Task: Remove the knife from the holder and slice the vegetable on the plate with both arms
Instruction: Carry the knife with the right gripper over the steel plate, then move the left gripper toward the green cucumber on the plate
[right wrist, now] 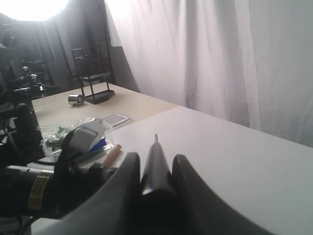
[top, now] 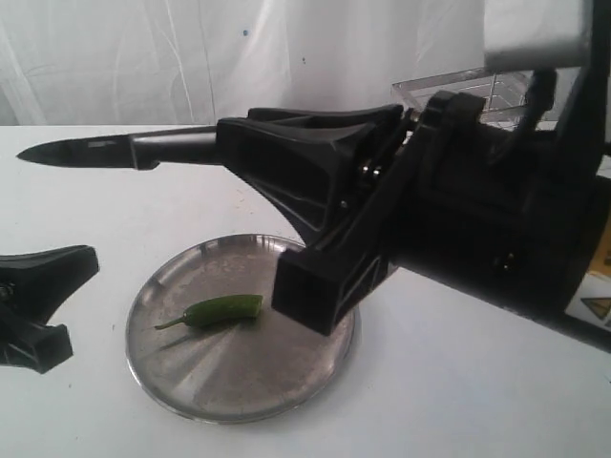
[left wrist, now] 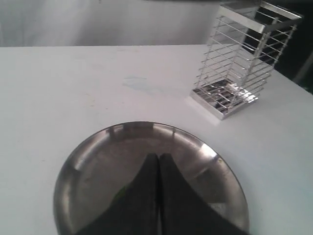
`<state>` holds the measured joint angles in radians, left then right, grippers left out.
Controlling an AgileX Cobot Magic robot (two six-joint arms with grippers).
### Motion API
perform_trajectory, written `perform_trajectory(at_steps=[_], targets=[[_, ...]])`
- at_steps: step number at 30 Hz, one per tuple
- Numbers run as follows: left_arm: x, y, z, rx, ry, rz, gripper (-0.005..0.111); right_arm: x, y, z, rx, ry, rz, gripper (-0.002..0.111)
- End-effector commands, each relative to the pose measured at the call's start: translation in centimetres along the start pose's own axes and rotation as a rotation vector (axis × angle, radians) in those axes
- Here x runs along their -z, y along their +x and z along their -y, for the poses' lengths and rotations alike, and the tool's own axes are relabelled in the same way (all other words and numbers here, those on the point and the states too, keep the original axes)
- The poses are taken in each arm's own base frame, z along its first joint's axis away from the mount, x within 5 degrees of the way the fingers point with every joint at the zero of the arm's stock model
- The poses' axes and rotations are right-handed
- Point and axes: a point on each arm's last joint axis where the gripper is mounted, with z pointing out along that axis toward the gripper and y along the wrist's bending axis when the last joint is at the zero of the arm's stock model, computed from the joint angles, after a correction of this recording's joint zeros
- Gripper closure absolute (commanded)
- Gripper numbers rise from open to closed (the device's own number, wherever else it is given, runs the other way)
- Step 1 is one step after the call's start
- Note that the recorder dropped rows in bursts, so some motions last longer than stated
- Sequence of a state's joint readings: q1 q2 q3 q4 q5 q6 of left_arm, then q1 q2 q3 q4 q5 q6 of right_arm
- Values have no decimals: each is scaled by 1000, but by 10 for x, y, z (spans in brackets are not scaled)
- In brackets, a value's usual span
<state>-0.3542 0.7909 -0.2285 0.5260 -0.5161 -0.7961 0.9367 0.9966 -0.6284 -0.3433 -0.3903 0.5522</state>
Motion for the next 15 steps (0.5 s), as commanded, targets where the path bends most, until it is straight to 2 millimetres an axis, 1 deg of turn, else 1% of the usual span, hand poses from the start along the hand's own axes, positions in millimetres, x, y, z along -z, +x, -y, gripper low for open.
perform_trajectory(at_steps=[1, 3, 6, 9, 15], targets=[[-14, 4, 4, -18, 69, -21, 107, 2, -1, 5, -17, 53, 8, 108], [-17, 6, 4, -14, 73, -32, 107, 2, 1, 6, -17, 65, -16, 108], [-18, 3, 7, -27, 104, 4, 107, 2, 6, 8, -19, 87, -66, 108], [-21, -7, 9, -41, 115, 37, 107, -2, 11, 10, -21, 98, -96, 108], [-32, -25, 11, -55, 114, 63, 107, -15, 27, 15, -40, 108, -150, 108]])
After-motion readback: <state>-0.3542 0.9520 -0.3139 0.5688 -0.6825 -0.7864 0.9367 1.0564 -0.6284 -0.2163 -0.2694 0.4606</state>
